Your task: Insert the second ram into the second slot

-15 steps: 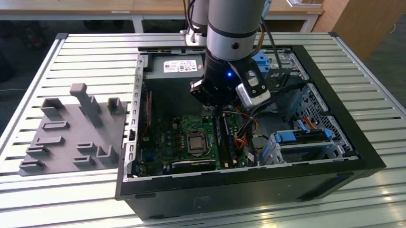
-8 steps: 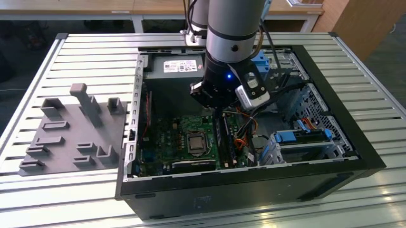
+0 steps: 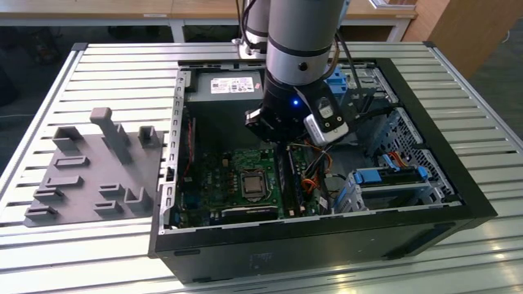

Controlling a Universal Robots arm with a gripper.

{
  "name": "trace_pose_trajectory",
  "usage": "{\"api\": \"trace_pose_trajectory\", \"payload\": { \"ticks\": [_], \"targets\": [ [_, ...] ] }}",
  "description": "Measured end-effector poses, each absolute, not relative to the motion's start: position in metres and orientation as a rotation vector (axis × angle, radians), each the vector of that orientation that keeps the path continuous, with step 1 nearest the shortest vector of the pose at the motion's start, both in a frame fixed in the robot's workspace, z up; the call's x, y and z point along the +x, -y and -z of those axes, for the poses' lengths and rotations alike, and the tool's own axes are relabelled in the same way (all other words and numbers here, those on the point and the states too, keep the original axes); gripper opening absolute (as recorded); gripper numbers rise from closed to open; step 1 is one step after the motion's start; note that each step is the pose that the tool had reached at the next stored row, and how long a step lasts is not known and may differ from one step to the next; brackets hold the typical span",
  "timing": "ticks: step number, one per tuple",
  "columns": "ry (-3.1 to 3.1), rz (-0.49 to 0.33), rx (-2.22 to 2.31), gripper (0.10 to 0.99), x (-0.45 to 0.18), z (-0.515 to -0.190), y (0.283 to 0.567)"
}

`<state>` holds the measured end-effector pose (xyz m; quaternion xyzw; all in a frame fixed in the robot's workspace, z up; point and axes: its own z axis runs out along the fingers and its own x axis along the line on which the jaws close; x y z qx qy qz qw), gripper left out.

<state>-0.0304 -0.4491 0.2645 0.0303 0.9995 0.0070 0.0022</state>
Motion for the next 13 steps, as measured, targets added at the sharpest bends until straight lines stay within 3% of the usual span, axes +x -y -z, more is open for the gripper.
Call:
{"api": "trace_pose_trajectory", "payload": {
  "ticks": [13],
  "targets": [
    [-3.138,-0.022,0.034,0.122,-0.0282,-0.2605,0.4523]
  ]
}}
